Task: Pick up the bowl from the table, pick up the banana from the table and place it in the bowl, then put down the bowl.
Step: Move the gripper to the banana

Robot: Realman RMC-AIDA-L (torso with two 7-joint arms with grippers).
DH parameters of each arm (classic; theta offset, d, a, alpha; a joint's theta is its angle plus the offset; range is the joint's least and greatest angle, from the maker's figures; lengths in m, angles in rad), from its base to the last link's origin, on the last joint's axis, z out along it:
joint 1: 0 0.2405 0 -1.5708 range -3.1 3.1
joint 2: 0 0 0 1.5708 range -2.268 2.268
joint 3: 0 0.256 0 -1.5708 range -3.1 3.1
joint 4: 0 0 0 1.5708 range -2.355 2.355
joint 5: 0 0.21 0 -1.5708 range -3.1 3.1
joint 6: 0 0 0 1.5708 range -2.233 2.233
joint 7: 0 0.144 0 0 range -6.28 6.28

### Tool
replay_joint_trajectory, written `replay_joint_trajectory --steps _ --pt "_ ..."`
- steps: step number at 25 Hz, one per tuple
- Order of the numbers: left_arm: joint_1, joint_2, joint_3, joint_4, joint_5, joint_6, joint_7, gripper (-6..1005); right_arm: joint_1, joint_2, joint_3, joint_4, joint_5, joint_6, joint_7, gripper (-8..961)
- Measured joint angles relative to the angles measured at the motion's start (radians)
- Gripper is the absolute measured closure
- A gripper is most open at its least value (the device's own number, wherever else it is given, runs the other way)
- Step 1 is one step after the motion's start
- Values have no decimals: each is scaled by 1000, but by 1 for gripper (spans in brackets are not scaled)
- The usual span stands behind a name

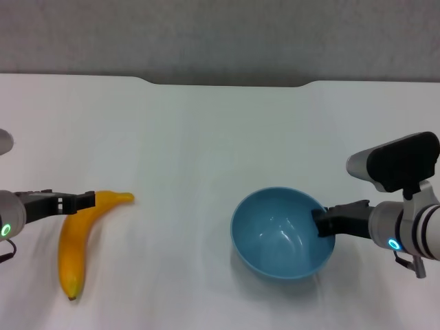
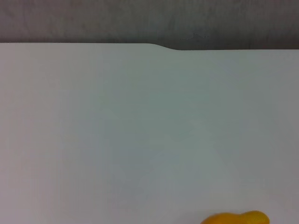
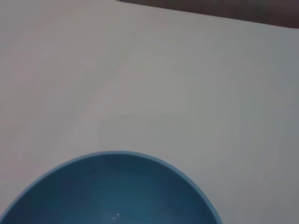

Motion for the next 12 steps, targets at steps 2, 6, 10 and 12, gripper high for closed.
replay_joint_trajectory --steps 2,6,10,12 --pt "1 0 1 0 -2 0 0 163 -20 -1 0 23 0 -23 -2 906" --pt "1 -1 2 -3 -6 -17 0 181 -71 -2 11 90 -1 -57 -24 907" --pt "-2 -1 3 -47 -1 -68 11 199 -97 -3 29 140 -4 -58 -51 907" --pt "1 2 3 -78 1 -96 33 208 -106 -3 37 155 -5 -54 -62 908"
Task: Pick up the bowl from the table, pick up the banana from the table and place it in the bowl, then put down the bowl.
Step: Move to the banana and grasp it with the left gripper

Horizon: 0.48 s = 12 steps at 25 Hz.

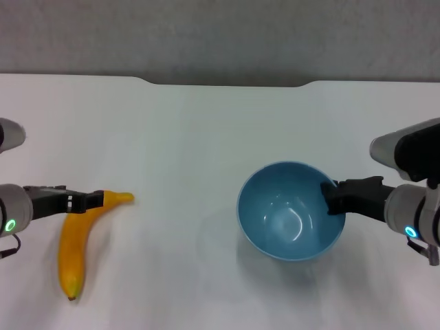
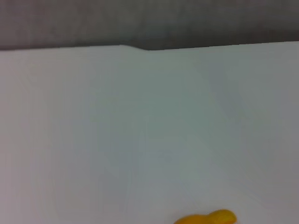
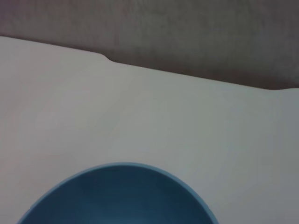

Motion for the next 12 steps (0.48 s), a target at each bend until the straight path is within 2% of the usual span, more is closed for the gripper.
replay_joint_trajectory --steps 4,9,12 --pt "10 -2 7 -30 -1 -31 64 222 -5 0 3 5 0 1 -7 908" --pt "22 -4 64 -25 33 -8 87 224 -5 0 3 6 0 1 -7 909" --pt "31 -5 92 -24 72 22 93 188 -5 0 3 6 0 1 -11 909"
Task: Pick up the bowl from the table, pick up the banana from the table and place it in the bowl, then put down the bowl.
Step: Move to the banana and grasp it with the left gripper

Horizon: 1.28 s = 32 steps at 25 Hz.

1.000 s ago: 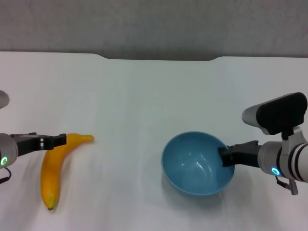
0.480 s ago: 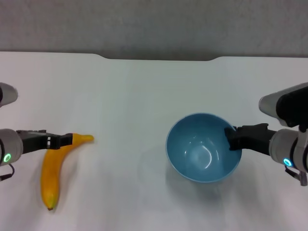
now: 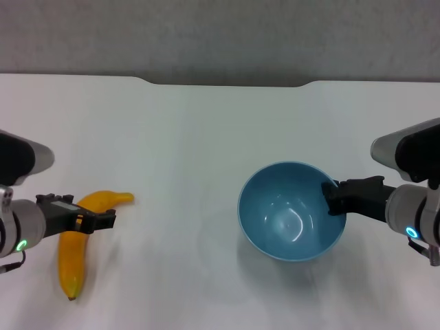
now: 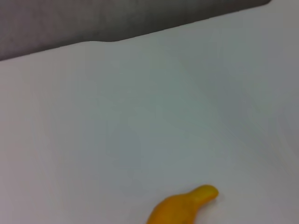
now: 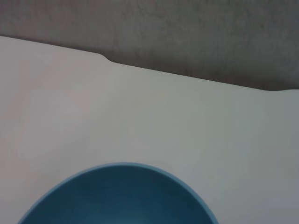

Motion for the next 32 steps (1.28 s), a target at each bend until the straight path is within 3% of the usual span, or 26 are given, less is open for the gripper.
replay_joint_trajectory --steps 8,18,32 --pt "-18 -1 9 76 9 60 -5 91 -1 0 -7 7 0 -4 -6 905" --pt "-81 -1 -6 219 2 124 -36 100 -3 2 -12 15 3 -4 -18 901" --pt "-98 -1 -27 260 6 123 -51 102 -20 2 -18 36 0 -7 -21 895"
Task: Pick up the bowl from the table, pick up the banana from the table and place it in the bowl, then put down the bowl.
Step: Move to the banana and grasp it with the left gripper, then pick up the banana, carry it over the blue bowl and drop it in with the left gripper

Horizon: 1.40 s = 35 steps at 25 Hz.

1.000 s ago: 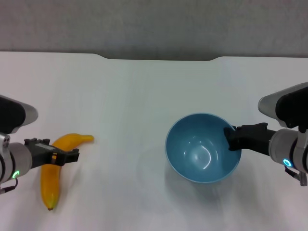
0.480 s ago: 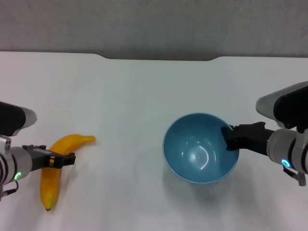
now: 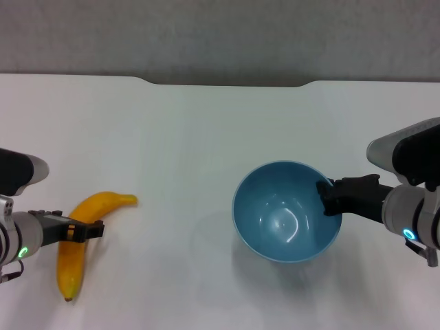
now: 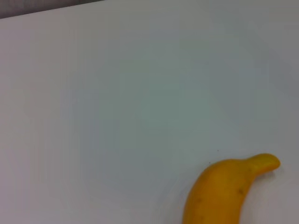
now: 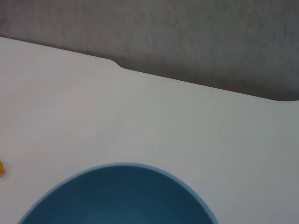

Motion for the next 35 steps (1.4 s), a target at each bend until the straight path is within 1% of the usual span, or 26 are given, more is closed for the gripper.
replay_joint_trajectory --steps 11,17,22,25,30,33,34,35 --pt "-3 0 0 15 1 3 -22 108 -12 0 0 14 0 -2 0 890" --pt "-4 0 0 12 2 -4 -23 135 -32 -1 0 37 0 -19 -13 887" --pt "-5 1 0 9 3 -4 -23 310 -35 0 -1 41 0 -24 -14 885" --pt "-5 1 0 8 2 0 -24 473 -35 0 -1 41 0 -24 -14 883" --pt "-4 2 -5 -5 -8 -8 -24 474 -36 0 -1 39 3 -25 -14 881" --pt "9 2 -13 -79 -29 -42 -23 474 -36 0 2 27 9 -26 -14 880" --pt "9 2 -13 -79 -29 -42 -23 474 -35 0 3 22 12 -26 -14 879" --pt "29 4 -16 -170 -72 -58 -19 474 -33 0 4 19 16 -26 -14 879"
